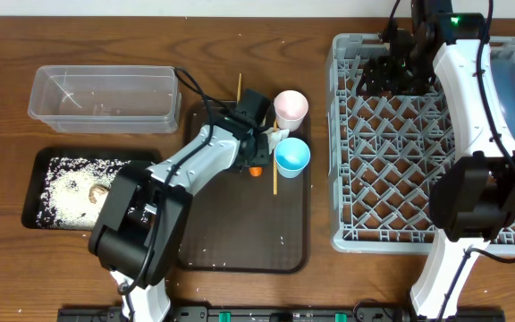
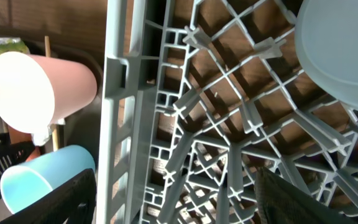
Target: Sort waste into correct bins and load items into the dishwasher rack
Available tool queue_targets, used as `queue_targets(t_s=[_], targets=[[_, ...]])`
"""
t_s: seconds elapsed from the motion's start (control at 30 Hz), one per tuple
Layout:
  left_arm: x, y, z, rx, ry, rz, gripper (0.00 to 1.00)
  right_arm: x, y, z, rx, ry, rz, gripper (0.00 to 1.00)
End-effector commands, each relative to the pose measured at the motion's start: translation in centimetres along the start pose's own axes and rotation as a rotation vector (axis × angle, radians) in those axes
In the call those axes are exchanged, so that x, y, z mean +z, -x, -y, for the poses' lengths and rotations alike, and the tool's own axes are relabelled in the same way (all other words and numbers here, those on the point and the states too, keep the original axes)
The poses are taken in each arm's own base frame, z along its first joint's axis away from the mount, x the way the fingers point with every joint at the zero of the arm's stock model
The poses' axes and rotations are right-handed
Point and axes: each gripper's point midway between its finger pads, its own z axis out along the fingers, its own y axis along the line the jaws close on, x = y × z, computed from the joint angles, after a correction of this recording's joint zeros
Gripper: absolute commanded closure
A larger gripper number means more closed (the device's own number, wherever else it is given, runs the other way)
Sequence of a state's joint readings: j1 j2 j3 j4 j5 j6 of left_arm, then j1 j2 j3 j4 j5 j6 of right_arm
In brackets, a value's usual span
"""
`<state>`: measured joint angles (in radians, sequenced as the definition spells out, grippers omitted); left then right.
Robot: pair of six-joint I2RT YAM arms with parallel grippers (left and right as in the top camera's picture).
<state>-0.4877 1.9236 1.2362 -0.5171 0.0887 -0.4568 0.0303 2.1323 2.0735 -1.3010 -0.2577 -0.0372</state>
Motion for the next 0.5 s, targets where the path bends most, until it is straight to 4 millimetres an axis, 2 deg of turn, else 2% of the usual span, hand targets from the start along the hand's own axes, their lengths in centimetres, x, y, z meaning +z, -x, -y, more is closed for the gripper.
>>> queue_targets(t_s=[0.0,0.13,0.47], targets=[[0.44,-0.18,0.45,0.002,0.034,0.011,0.51,-1.63,0.14,-0.16,-0.027,-0.003,0.032,0.25],[0.45,-0.26,0.73,0.019,0.053,0.026,0.52,-1.63,-0.02,-0.17,-0.034,-0.003,0.025,0.25],[1.29,-0.68,0.51,0.007,0.066,0.008,0.72,-1.62,-0.42,-0.21,-0.052,-0.002,0.009,0.24]])
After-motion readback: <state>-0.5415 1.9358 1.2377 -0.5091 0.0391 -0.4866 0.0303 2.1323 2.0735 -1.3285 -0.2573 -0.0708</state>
